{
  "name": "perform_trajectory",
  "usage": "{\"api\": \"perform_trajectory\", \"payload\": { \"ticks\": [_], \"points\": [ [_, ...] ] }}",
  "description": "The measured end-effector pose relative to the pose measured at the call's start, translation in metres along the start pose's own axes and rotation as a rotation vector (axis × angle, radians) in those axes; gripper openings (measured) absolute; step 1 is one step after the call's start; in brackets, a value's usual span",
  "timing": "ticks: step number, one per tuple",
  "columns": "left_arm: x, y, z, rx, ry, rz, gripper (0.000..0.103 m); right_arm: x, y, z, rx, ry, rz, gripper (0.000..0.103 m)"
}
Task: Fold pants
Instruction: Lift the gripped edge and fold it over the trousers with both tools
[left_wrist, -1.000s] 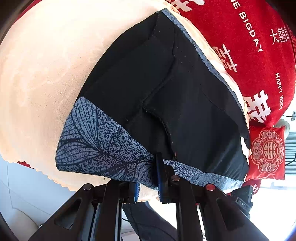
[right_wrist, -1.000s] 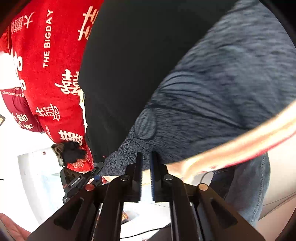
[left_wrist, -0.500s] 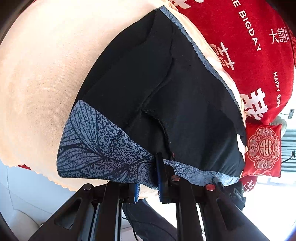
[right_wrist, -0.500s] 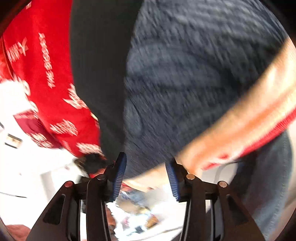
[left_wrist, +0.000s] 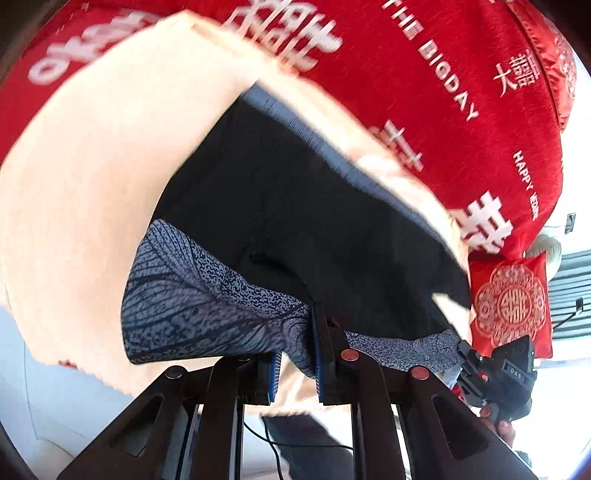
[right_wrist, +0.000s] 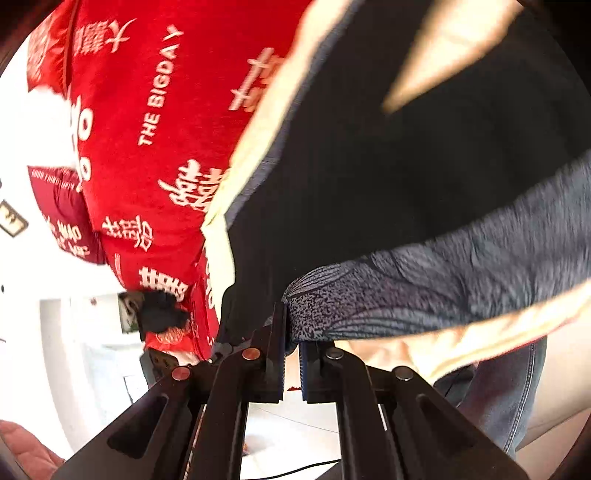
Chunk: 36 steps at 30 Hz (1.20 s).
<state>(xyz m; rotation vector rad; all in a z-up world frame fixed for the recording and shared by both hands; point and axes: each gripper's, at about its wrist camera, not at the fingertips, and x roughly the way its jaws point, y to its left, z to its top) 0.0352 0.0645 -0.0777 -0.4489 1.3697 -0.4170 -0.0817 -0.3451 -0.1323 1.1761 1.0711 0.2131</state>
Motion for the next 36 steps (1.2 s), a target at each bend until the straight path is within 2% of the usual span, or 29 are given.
{"api": "perform_trajectory", "payload": {
  "ticks": [5,9,10,11,13,15,16,17,18,19,22,24,27,28,31,33,36],
  "points": [
    [0.002,-0.044,0.065,0.045,-0.107,0.003,0.016,0.009,0.041,0.076,-0.087,0.076,0.021,0.006],
    [0.038,-0.062,0.126,0.081,-0.151,0.047,0.018,0.040,0.063,0.152,-0.154,0.174,-0.012,0.006],
    [0.057,-0.062,0.144,0.089,-0.159,0.087,0.018,0.052,0.066,0.175,-0.162,0.194,-0.025,0.006],
    [0.068,-0.062,0.153,0.091,-0.158,0.109,0.022,0.065,0.067,0.194,-0.167,0.218,-0.041,0.006],
    [0.103,-0.054,0.175,0.090,-0.162,0.199,0.032,0.094,0.061,0.226,-0.166,0.270,-0.079,0.006],
    [0.132,-0.042,0.190,0.073,-0.161,0.311,0.057,0.126,0.048,0.250,-0.174,0.316,-0.135,0.008],
    [0.149,-0.032,0.197,0.049,-0.150,0.368,0.059,0.140,0.040,0.260,-0.179,0.332,-0.171,0.009],
    [0.158,-0.024,0.200,0.032,-0.142,0.378,0.059,0.156,0.029,0.269,-0.175,0.354,-0.211,0.010],
    [0.161,-0.022,0.202,0.034,-0.168,0.389,0.060,0.169,0.017,0.275,-0.161,0.371,-0.236,0.010],
    [0.160,-0.029,0.203,0.071,-0.202,0.417,0.065,0.176,0.008,0.280,-0.139,0.375,-0.220,0.010],
    [0.152,-0.035,0.206,0.071,-0.165,0.447,0.066,0.177,0.003,0.285,-0.110,0.377,-0.168,0.008],
    [0.132,-0.042,0.205,0.065,-0.179,0.450,0.066,0.172,0.013,0.280,-0.166,0.384,-0.199,0.009],
    [0.109,-0.058,0.193,0.116,-0.181,0.459,0.066,0.158,0.052,0.268,-0.339,0.347,-0.295,0.029],
    [0.109,-0.064,0.189,0.146,-0.167,0.460,0.066,0.150,0.065,0.264,-0.382,0.330,-0.287,0.032],
    [0.135,-0.076,0.181,0.199,-0.100,0.462,0.066,0.136,0.092,0.240,-0.457,0.345,-0.176,0.032],
    [0.161,-0.075,0.177,0.193,-0.070,0.485,0.066,0.155,0.097,0.226,-0.491,0.389,-0.209,0.032],
    [0.182,-0.077,0.168,0.226,-0.111,0.585,0.067,0.192,0.081,0.226,-0.561,0.393,-0.357,0.032]
  ]
}}
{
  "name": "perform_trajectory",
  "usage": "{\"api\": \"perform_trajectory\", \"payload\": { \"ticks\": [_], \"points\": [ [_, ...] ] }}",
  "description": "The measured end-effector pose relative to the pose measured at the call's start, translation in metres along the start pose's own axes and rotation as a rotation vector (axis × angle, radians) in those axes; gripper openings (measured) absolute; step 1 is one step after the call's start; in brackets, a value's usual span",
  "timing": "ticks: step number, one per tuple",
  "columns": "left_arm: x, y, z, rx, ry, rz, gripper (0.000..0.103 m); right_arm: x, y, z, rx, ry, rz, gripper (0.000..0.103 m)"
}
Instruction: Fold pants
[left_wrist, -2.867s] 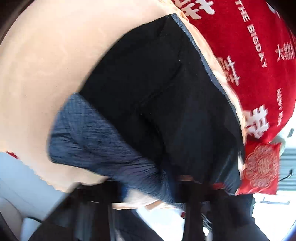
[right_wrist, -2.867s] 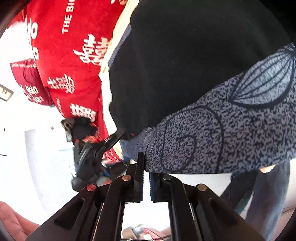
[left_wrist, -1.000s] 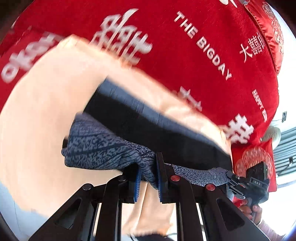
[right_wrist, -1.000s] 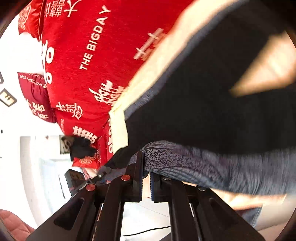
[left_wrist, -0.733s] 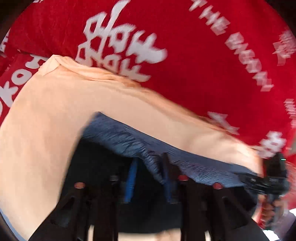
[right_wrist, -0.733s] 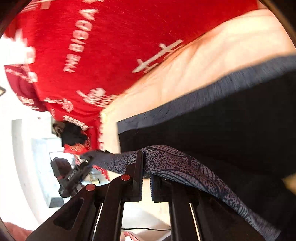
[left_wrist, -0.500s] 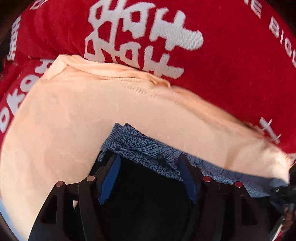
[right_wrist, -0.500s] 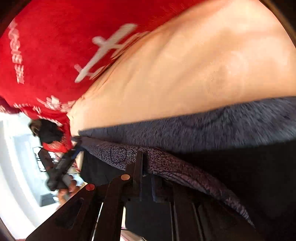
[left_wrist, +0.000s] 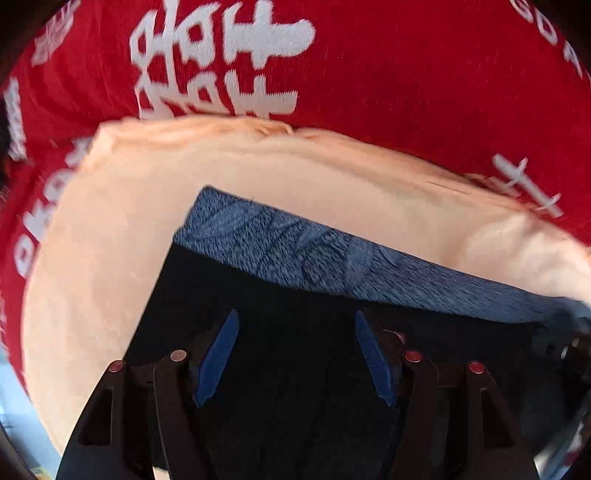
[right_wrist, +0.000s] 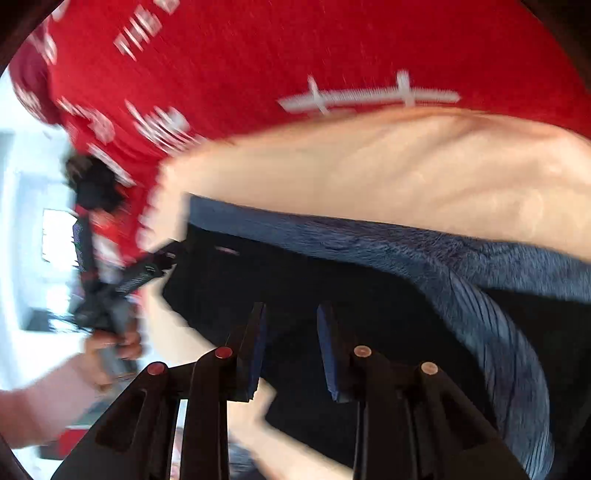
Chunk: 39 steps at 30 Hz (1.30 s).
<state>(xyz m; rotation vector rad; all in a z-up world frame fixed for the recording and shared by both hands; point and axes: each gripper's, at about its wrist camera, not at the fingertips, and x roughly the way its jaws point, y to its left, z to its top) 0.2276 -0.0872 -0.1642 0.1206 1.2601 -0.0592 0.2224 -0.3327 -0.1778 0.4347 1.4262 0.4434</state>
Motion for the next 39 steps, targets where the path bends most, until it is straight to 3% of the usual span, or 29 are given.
{"api": "perform_trajectory", "payload": {
  "ticks": [1,2,3,6,10,13,17,23,31,35,39],
  "points": [
    [0.001,-0.003,0.000,0.018,-0.004,0.021,0.068,0.009,-0.009,0.005,0.004,-0.003,-0.056,0.032],
    [0.001,-0.005,-0.001,0.027,-0.004,0.023,0.068,0.011,-0.023,0.010,0.020,-0.019,-0.051,0.020],
    [-0.001,-0.005,0.000,0.032,0.001,0.025,0.068,0.006,-0.032,0.014,0.039,-0.050,-0.017,0.018],
    [-0.015,-0.003,-0.002,0.026,0.039,0.018,0.068,-0.026,-0.056,0.017,0.100,-0.152,-0.088,0.018],
    [-0.048,-0.025,-0.018,0.079,0.046,0.006,0.068,-0.077,-0.089,0.000,0.208,-0.217,-0.018,0.024],
    [-0.061,-0.053,-0.038,0.138,0.081,-0.028,0.068,-0.104,-0.093,-0.036,0.240,-0.232,0.016,0.035],
    [-0.070,-0.096,-0.064,0.225,0.127,-0.099,0.068,-0.133,-0.099,-0.102,0.321,-0.262,0.027,0.036],
    [-0.086,-0.171,-0.093,0.359,0.157,-0.327,0.068,-0.154,-0.110,-0.215,0.541,-0.335,0.028,0.038],
    [-0.106,-0.273,-0.132,0.528,0.228,-0.566,0.068,-0.145,-0.150,-0.369,0.819,-0.346,-0.093,0.038],
    [-0.101,-0.316,-0.151,0.564,0.268,-0.604,0.068,-0.135,-0.168,-0.418,0.931,-0.371,-0.062,0.038],
    [-0.086,-0.339,-0.165,0.556,0.331,-0.591,0.068,-0.131,-0.186,-0.443,0.973,-0.380,-0.032,0.039]
  ]
}}
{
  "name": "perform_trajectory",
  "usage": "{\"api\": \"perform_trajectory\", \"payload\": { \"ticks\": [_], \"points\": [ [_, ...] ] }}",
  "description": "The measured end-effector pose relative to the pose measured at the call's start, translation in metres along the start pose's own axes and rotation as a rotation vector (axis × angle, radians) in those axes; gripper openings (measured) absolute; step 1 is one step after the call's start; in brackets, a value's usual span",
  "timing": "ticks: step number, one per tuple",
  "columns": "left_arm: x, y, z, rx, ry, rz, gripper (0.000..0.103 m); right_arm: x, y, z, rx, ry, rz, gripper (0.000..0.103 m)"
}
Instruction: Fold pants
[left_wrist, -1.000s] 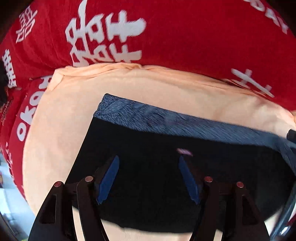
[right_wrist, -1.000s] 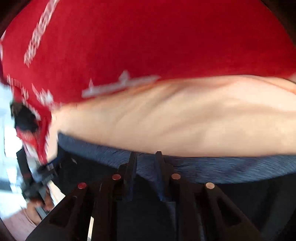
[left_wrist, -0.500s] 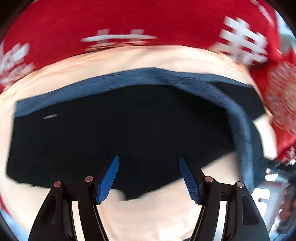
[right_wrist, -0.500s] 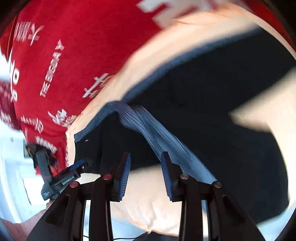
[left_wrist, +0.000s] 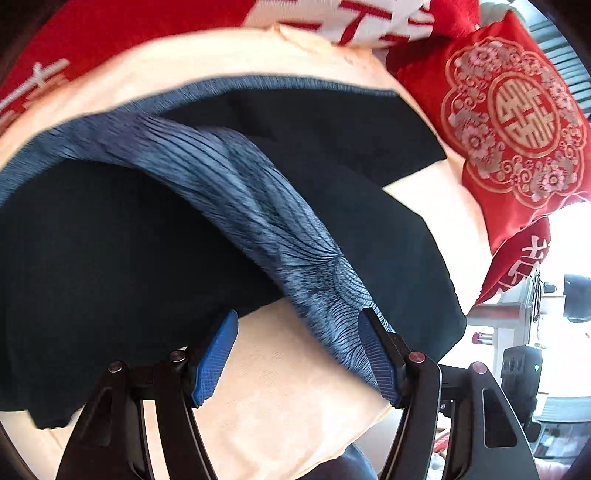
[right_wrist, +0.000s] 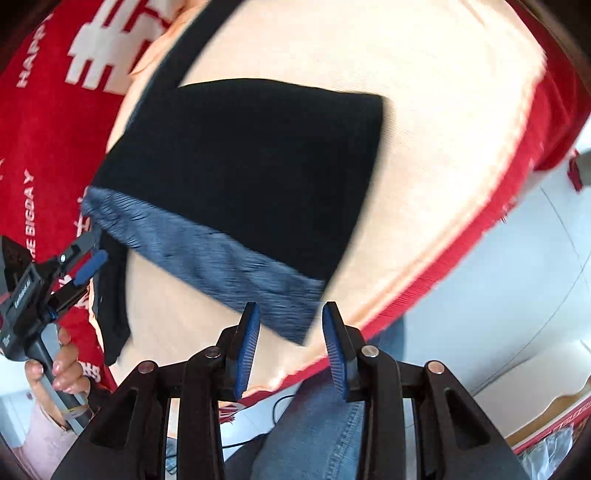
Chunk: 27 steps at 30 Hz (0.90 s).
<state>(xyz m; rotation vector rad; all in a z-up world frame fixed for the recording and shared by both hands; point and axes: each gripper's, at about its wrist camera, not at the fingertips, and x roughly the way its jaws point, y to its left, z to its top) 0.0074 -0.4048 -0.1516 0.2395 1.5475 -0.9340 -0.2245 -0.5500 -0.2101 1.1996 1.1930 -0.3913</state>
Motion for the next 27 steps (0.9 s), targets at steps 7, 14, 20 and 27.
{"api": "perform_trajectory", "payload": {
  "ticks": [7,14,20,27],
  "points": [
    [0.012,-0.020,0.000,-0.019,0.004,-0.059,0.051,0.015,-0.003,0.016,-0.018,0.099,0.238,0.041],
    [-0.009,-0.039,0.024,-0.028,-0.030,-0.099,0.031,-0.021,0.038,0.054,-0.094,0.081,0.341,0.006],
    [-0.032,-0.051,0.084,-0.026,-0.157,-0.079,0.031,-0.076,0.103,0.133,-0.252,-0.010,0.416,0.006],
    [-0.060,-0.043,0.145,-0.017,-0.316,0.144,0.042,-0.096,0.168,0.274,-0.411,-0.061,0.302,0.006]
  ]
}}
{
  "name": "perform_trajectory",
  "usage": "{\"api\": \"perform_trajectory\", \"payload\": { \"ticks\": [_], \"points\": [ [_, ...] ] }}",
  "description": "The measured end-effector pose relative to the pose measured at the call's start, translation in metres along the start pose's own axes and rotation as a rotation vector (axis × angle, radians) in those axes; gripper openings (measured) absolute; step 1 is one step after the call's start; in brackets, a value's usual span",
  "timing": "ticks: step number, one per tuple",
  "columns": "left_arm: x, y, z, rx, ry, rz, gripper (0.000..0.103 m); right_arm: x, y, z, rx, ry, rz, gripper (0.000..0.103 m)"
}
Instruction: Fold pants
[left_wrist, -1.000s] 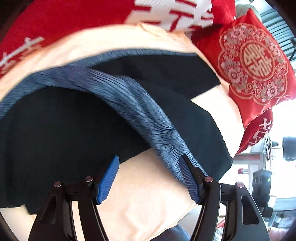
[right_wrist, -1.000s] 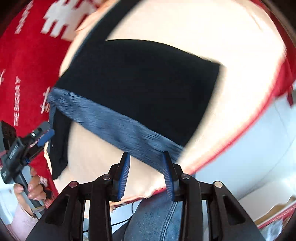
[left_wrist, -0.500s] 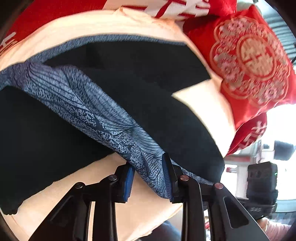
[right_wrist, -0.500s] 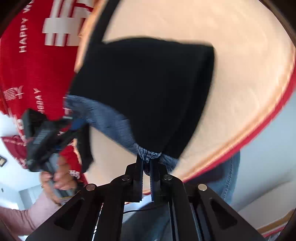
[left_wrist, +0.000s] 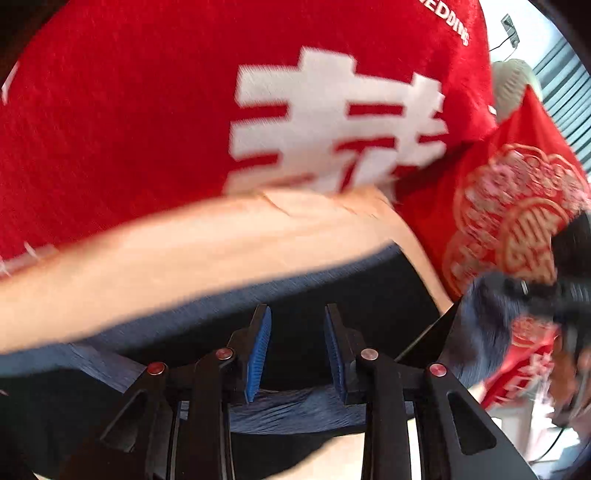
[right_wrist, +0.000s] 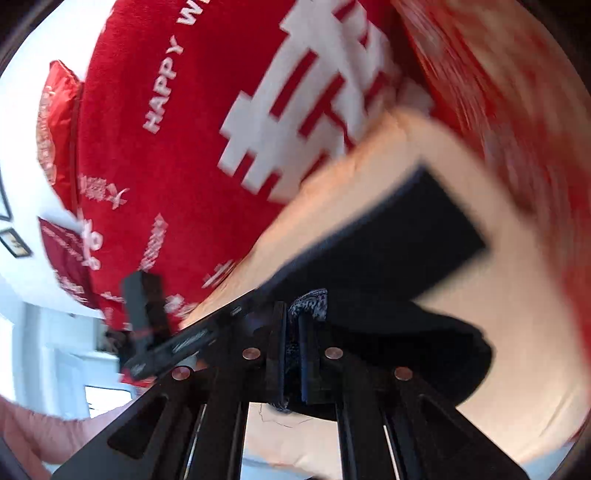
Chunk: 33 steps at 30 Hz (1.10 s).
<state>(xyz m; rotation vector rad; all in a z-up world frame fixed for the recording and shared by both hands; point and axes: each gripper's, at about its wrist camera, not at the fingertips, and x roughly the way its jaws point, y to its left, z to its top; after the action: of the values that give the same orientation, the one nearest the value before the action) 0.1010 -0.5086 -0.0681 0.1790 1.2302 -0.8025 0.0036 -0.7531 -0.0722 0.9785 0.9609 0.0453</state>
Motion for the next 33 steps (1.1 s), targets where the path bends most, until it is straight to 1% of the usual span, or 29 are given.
{"api": "perform_trajectory", "payload": {
  "ticks": [1,2,3,4,5,6,7,8,10,13,16,18,20,21,22,23,24,25,26,27,28,29,30,31,32,33],
  "points": [
    [-0.004,0.005,0.001,0.006,-0.020,0.037,0.052,0.006,-0.004,0.018,0.001,0.020,-0.031,0.008],
    [-0.008,0.009,0.000,0.005,-0.038,0.071,0.067,0.013,-0.007,0.036,-0.009,0.031,-0.095,0.010],
    [-0.013,0.015,-0.003,0.000,-0.061,0.110,0.068,0.021,-0.008,0.050,-0.034,0.047,-0.175,0.010],
    [-0.016,0.019,-0.007,-0.001,-0.062,0.125,0.068,0.027,-0.007,0.059,-0.067,0.064,-0.245,0.015],
    [-0.017,0.025,-0.011,-0.003,-0.054,0.142,0.068,0.027,-0.006,0.065,-0.098,0.055,-0.293,0.032],
    [-0.018,0.033,-0.019,-0.011,-0.040,0.175,0.068,0.025,-0.002,0.068,-0.139,0.032,-0.329,0.045],
    [-0.016,0.036,-0.024,-0.017,-0.027,0.196,0.068,0.022,0.004,0.071,-0.175,0.011,-0.342,0.062],
    [-0.013,0.041,-0.032,-0.031,0.000,0.214,0.068,0.018,0.011,0.071,-0.210,-0.015,-0.353,0.064],
    [-0.003,0.051,-0.044,-0.069,0.053,0.233,0.068,0.011,0.022,0.066,-0.248,-0.033,-0.365,0.063],
    [0.012,0.067,-0.065,-0.116,0.115,0.276,0.068,0.008,0.011,0.032,-0.191,-0.008,-0.337,0.063],
    [0.025,0.081,-0.077,-0.152,0.148,0.304,0.068,0.019,-0.025,-0.006,-0.061,0.039,-0.416,0.063],
    [0.031,0.089,-0.083,-0.172,0.160,0.314,0.068,0.026,-0.059,-0.021,0.060,0.049,-0.452,0.063],
    [0.038,0.093,-0.089,-0.182,0.171,0.331,0.068,0.032,-0.085,-0.025,0.154,0.018,-0.448,0.063],
    [0.040,0.097,-0.090,-0.187,0.184,0.346,0.068,0.034,-0.096,-0.024,0.202,0.000,-0.416,0.061],
    [0.039,0.098,-0.090,-0.194,0.185,0.351,0.068,0.035,-0.101,-0.021,0.230,-0.014,-0.380,0.033],
    [0.034,0.100,-0.089,-0.199,0.171,0.352,0.068,0.038,-0.098,-0.017,0.224,-0.010,-0.367,0.008],
    [0.029,0.100,-0.088,-0.197,0.149,0.356,0.068,0.035,-0.087,-0.012,0.186,-0.031,-0.357,0.008],
    [0.024,0.100,-0.087,-0.185,0.128,0.369,0.068,0.026,-0.071,-0.007,0.120,-0.069,-0.334,0.007],
    [0.024,0.101,-0.087,-0.174,0.124,0.385,0.073,0.020,-0.057,-0.003,0.069,-0.090,-0.330,0.007],
    [0.029,0.103,-0.088,-0.169,0.142,0.401,0.073,0.013,-0.047,0.000,0.029,-0.102,-0.338,0.007],
    [0.038,0.108,-0.089,-0.175,0.186,0.418,0.073,0.012,-0.048,0.002,0.027,-0.092,-0.358,0.007],
    [0.041,0.113,-0.091,-0.192,0.211,0.422,0.073,0.017,-0.055,0.003,0.043,-0.059,-0.384,0.008],
    [0.039,0.115,-0.090,-0.213,0.204,0.411,0.073,0.025,-0.066,0.002,0.069,0.001,-0.425,0.009],
    [0.030,0.114,-0.087,-0.213,0.176,0.412,0.073,0.034,-0.082,0.001,0.107,0.081,-0.485,0.015],
    [0.025,0.112,-0.085,-0.202,0.156,0.409,0.073,0.036,-0.090,-0.003,0.131,0.119,-0.516,0.018],
    [0.019,0.107,-0.081,-0.183,0.133,0.403,0.073,0.029,-0.086,-0.008,0.111,0.095,-0.529,0.018]
  ]
}}
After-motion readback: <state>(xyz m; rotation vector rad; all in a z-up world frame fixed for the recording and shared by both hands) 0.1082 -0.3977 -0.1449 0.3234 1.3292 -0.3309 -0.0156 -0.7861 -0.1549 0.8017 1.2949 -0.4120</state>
